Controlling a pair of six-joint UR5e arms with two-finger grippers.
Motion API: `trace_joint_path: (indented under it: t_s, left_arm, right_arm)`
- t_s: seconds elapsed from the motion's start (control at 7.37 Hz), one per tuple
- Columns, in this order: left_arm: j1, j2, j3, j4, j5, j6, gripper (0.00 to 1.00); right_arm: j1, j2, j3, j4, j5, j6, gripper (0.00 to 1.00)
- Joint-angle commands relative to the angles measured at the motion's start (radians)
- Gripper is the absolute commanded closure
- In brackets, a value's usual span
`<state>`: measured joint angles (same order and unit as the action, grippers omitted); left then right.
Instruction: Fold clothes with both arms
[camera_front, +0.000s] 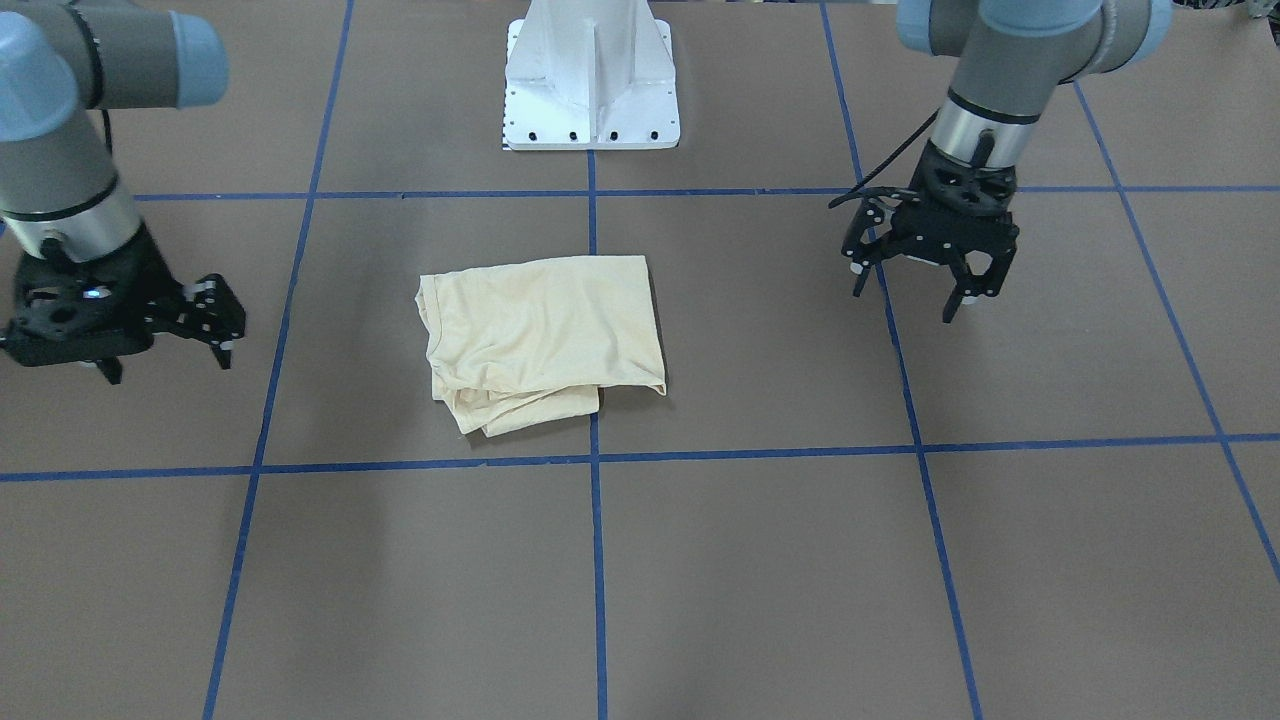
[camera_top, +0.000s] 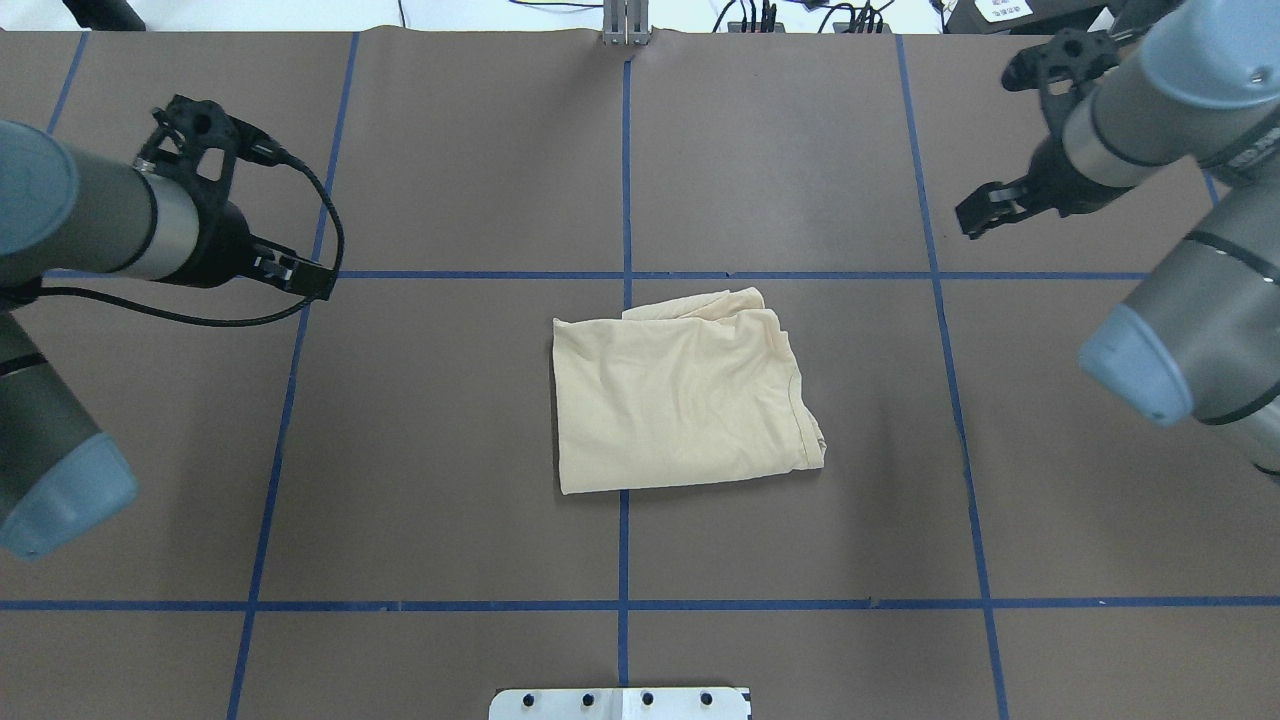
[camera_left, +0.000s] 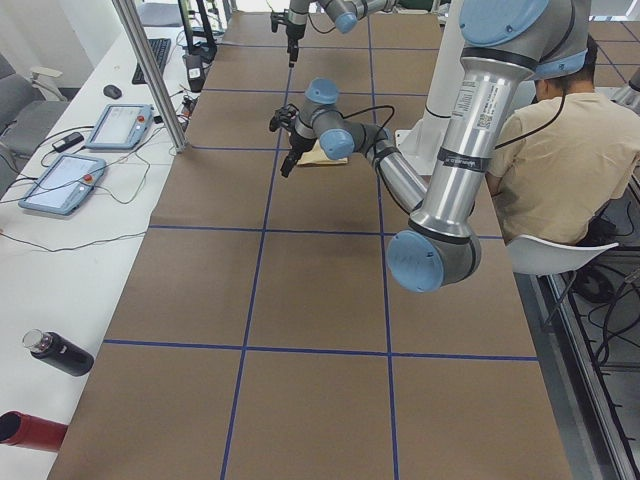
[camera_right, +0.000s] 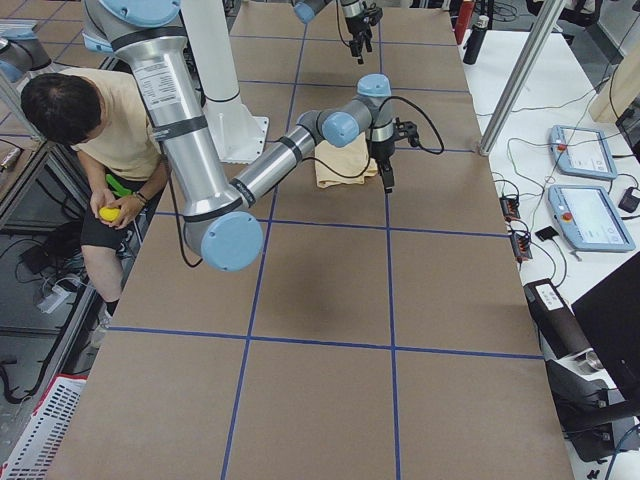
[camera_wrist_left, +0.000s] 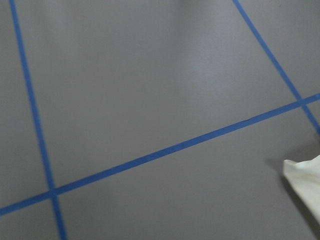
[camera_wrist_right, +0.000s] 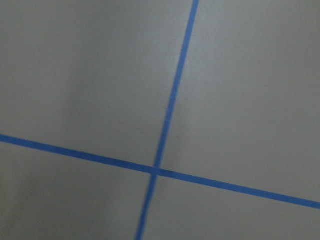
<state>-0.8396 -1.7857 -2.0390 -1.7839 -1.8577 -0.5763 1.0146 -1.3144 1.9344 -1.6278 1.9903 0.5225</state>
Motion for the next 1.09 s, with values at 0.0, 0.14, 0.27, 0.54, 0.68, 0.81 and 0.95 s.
trace_joint_path:
  t_s: [0.0,0.14,0.27,0.54,0.68,0.81,0.95]
  left_arm:
    - [-0.241,0.156,-0.030,0.000,-0.107,0.305,0.00]
    - [-0.378,0.207,-0.023,0.001,-0.176,0.440,0.00]
    - [-0.485,0.276,-0.017,-0.003,-0.239,0.504,0.00]
    - [-0.582,0.357,0.066,-0.012,-0.235,0.507,0.00]
    - [-0.708,0.361,0.103,-0.026,-0.242,0.513,0.00]
    - [-0.757,0.362,0.123,-0.011,-0.244,0.544,0.00]
    - [-0.760,0.370,0.199,-0.012,-0.282,0.582,0.00]
  right_arm:
    - [0.257,-0.216,0.018,0.006,0.135,-0.357,0.00]
    - [0.386,-0.280,-0.018,0.006,0.207,-0.531,0.00]
    - [0.497,-0.328,-0.082,0.006,0.263,-0.671,0.00]
    - [0.585,-0.408,-0.158,0.034,0.259,-0.682,0.00]
    - [0.608,-0.419,-0.181,0.045,0.251,-0.685,0.00]
    - [0.643,-0.431,-0.255,0.057,0.281,-0.687,0.00]
    - [0.647,-0.431,-0.246,0.069,0.285,-0.679,0.00]
